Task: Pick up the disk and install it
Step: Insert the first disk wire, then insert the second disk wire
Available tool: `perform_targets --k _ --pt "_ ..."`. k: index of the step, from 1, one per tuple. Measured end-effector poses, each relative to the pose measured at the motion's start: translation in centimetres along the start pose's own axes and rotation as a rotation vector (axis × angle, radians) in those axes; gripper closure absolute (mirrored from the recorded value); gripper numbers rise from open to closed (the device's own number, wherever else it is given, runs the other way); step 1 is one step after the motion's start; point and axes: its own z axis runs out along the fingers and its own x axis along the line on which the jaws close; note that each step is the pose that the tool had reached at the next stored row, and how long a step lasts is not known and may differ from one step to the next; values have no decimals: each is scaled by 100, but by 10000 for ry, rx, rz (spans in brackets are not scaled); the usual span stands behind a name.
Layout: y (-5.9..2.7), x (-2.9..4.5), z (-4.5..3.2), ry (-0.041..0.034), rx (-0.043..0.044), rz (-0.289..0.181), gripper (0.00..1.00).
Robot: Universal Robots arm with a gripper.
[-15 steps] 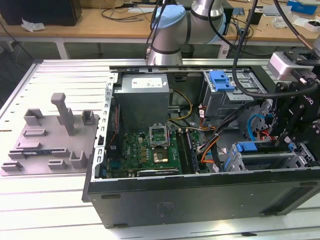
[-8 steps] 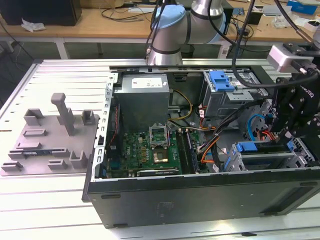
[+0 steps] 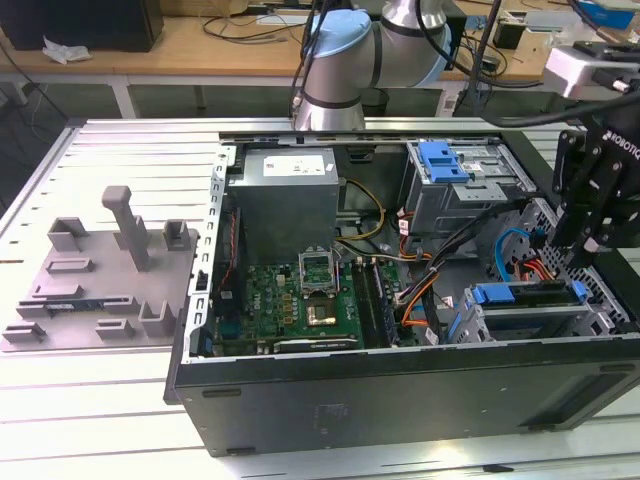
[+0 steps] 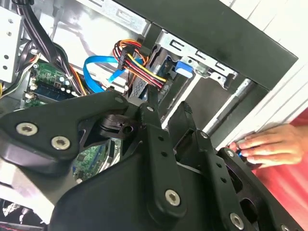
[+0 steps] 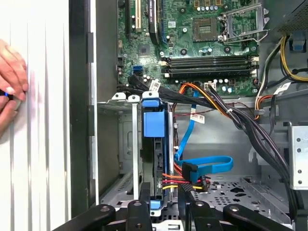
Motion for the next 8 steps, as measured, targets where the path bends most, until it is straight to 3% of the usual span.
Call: perform_targets --k 2,8 --pt "1 -10 -32 109 2 5 64" --pt "2 -14 -33 135 2 5 64"
